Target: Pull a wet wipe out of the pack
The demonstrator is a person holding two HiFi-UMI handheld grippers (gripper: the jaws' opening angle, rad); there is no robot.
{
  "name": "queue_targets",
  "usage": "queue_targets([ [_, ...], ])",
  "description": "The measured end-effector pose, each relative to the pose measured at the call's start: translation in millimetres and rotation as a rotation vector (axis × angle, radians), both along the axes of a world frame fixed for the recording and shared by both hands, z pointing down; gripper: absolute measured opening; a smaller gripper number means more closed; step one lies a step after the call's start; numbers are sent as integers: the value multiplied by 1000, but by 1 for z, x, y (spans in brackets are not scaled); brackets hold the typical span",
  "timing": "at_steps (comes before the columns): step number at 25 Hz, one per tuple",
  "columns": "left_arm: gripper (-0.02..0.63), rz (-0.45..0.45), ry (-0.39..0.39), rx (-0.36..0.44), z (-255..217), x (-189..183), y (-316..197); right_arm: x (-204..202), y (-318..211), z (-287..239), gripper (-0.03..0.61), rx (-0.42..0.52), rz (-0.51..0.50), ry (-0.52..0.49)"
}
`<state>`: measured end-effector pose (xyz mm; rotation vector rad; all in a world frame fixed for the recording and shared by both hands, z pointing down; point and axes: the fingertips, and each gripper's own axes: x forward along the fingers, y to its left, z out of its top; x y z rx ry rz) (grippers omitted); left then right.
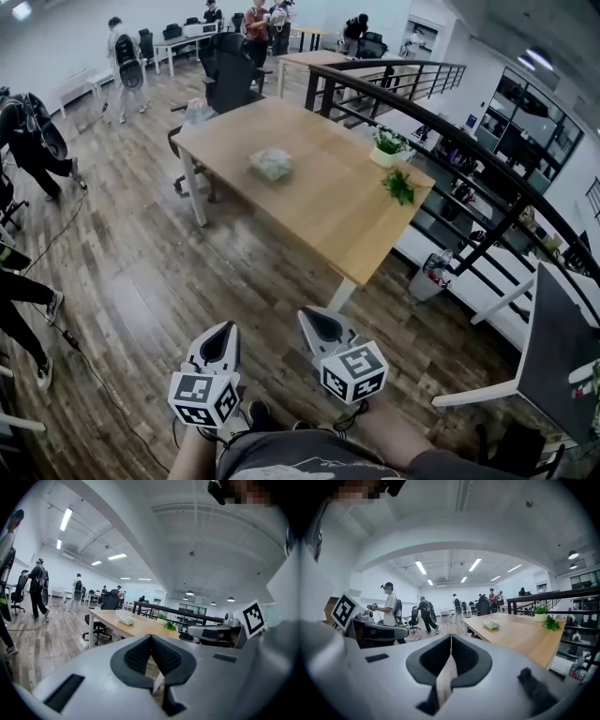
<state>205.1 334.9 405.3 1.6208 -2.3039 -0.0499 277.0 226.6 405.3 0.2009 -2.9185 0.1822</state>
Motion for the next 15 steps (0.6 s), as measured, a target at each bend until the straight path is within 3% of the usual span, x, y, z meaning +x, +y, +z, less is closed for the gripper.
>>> queue_targets([
  [15,14,33,-5,18,-2,-89,2,-64,1,9,25,47,65,41],
])
